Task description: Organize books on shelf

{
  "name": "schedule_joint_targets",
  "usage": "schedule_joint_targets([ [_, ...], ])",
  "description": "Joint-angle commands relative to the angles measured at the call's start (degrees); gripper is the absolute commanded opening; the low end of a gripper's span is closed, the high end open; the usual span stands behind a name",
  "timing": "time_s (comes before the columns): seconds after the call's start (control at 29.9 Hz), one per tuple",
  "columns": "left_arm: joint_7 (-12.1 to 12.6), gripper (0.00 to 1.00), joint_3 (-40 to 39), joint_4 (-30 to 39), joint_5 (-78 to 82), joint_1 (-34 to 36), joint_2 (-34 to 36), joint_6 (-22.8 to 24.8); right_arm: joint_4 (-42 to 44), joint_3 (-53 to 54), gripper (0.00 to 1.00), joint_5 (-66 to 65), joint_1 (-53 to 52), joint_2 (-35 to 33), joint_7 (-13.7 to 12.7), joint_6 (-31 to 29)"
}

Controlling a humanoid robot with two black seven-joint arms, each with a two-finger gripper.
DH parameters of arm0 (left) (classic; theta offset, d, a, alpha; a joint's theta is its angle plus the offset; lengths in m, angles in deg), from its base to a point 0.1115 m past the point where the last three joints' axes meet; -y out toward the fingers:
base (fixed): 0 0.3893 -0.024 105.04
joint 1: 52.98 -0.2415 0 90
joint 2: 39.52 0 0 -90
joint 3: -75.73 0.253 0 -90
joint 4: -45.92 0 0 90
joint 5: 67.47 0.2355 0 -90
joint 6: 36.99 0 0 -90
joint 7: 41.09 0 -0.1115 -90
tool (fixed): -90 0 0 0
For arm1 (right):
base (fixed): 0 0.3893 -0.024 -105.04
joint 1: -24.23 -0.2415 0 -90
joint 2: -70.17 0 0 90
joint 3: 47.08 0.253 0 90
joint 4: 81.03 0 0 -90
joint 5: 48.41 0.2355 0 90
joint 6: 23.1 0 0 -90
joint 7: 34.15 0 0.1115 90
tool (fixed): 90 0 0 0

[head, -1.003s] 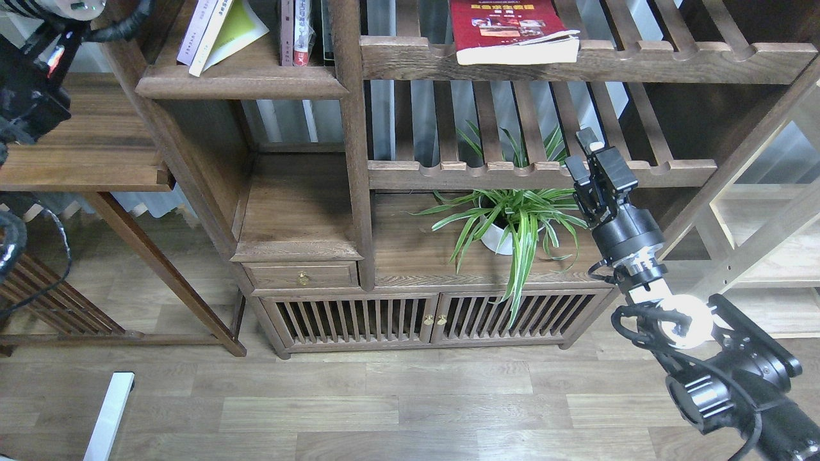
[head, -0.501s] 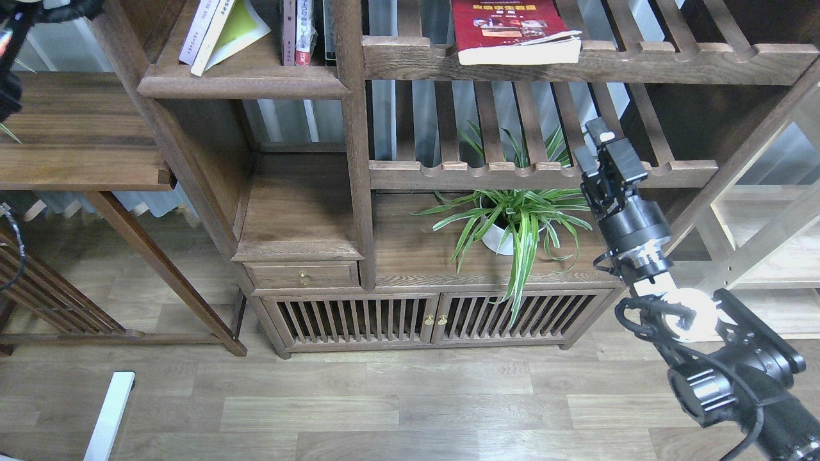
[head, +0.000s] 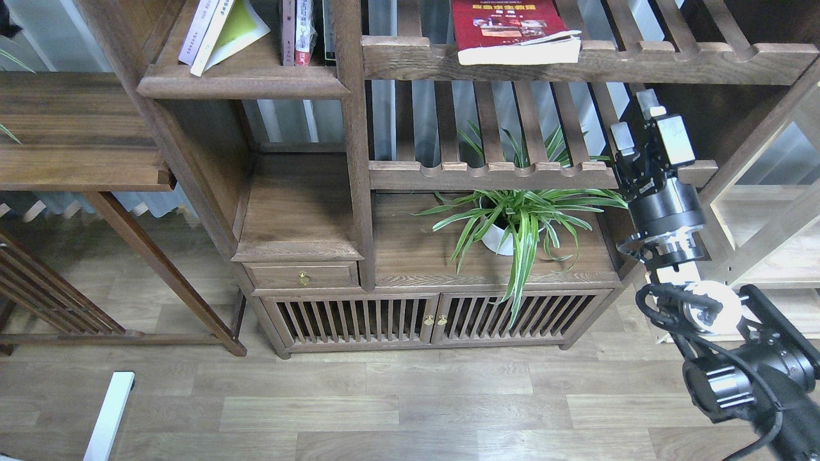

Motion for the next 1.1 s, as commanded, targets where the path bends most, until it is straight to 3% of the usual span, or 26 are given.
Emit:
schedule_joint_targets([
  [0.0, 0.6, 0.99, -2.0, 1.1, -4.2, -2.9, -1.7, 7.5, -2.3, 0.0, 0.94, 0.0, 0.9, -0.4, -0.3, 0.0],
  [0.23, 0.5, 0.99, -2.2, 1.2, -7.1, -8.8, -3.0, 7.5, -4.2, -2.3, 0.94, -0.2, 1.0, -0.7, -0.3, 0.0],
  [0.6, 0.8, 0.98, -3.9, 8.8, -11.5, -21.8, -16.6, 7.5, -4.2, -5.9, 0.94, -0.4, -0.6, 3.4, -0.4, 0.0],
  [0.87, 0.9, 0.98, -3.8, 8.8, -10.7, -34.1, -24.5, 7.5, -4.1, -5.9, 0.94, -2.5, -5.4, 8.2, -0.4, 0.0],
  [1.07, 0.8, 0.98, -3.4, 8.3, -10.7, -38.8, -29.0, 7.5, -3.1, -8.3, 0.94, -3.0, -6.2, 8.3, -0.3, 1.5],
])
